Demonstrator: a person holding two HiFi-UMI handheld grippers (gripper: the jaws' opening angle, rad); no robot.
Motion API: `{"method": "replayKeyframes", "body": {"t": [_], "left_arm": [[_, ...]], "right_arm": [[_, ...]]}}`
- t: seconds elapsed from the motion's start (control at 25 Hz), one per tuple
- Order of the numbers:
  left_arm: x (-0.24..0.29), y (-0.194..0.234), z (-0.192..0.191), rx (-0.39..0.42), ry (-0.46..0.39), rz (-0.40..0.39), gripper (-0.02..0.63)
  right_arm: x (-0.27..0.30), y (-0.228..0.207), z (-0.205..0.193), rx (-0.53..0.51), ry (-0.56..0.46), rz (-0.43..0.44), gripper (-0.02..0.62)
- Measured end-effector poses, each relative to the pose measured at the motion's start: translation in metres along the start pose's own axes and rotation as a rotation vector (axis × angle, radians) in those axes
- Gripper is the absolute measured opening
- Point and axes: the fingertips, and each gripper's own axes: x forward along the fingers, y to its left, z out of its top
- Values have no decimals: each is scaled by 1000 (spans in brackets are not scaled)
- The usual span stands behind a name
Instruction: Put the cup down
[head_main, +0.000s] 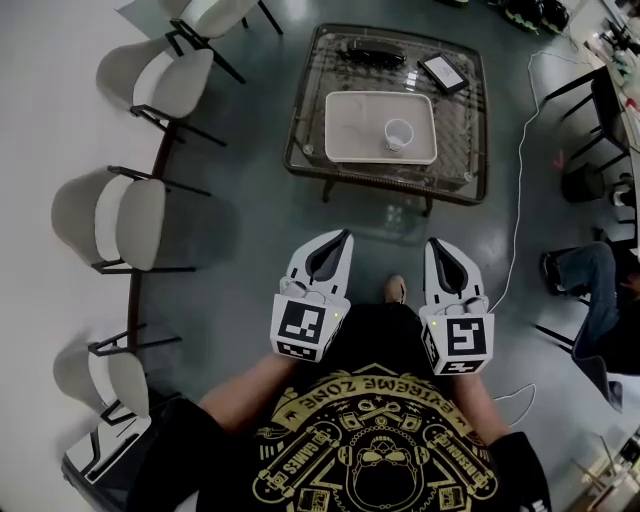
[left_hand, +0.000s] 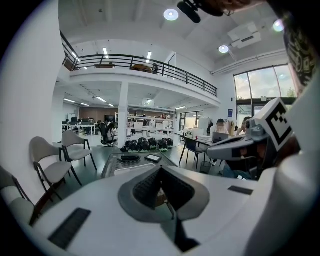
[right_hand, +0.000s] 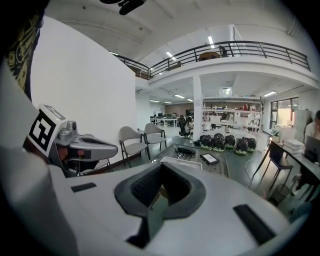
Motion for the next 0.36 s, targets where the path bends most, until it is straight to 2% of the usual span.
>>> {"method": "replayKeyframes", "body": {"t": [0.36], "left_arm": [[-12, 2, 1, 4, -17, -2, -3]], "right_arm": [[-2, 13, 1, -12, -8, -2, 3]]}}
